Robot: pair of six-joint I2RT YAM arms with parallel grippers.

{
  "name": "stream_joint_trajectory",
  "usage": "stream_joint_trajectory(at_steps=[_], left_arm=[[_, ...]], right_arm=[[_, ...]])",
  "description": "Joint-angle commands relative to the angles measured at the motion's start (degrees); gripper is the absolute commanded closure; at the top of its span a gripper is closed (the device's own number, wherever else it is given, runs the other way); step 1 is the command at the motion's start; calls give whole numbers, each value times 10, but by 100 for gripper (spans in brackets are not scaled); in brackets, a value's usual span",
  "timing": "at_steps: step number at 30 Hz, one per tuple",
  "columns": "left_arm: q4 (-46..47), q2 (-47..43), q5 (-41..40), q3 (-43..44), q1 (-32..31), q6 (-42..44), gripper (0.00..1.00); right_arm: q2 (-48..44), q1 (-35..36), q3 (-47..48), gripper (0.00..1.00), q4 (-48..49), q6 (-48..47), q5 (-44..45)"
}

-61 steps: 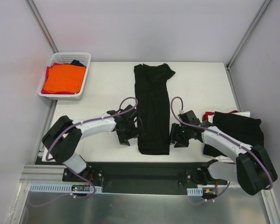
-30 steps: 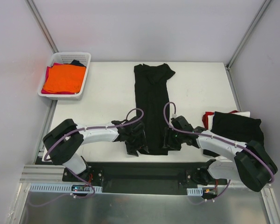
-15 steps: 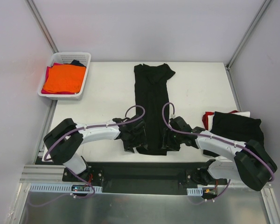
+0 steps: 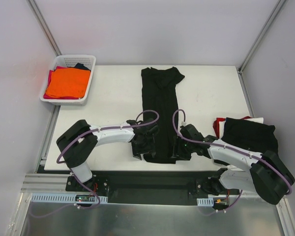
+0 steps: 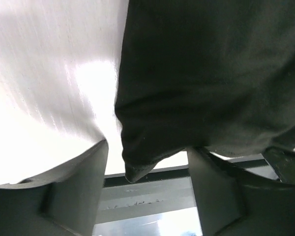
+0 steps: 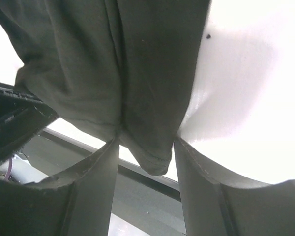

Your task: Fold and stack the t-shirts

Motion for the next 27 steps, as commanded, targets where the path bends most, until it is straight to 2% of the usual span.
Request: stream_joint_trajectory(at_steps=[1,4,5,6,8,13,17,27], left_arm=[[25,34,-38,28,9,14,58],[26,31,-34,26,9,8,79],[26,29,-35,23,9,7,80],[25,28,-35,20,9,4,82],[26,20,-37,6,8,1,83],[28,-7,-40,-26,-2,-13,89],[27,-22,-36,-28,-11,-21,100],[4,-44,-38,53,-17,-11,100]], right_arm=[[-17,3,-22,48,-56,-5,34],[-23,4,-26,54,-56,-3,35],[-23,5,-27,68,-56,-3,34],[-21,4,-29,76,-54,-1,34],[-15,5,-33,86,-47,-1,34],[0,8,-31,91,-26,5,29],[6,14,-13,94,-29,5,30],[-25,18,93,97,-117,-11,52]])
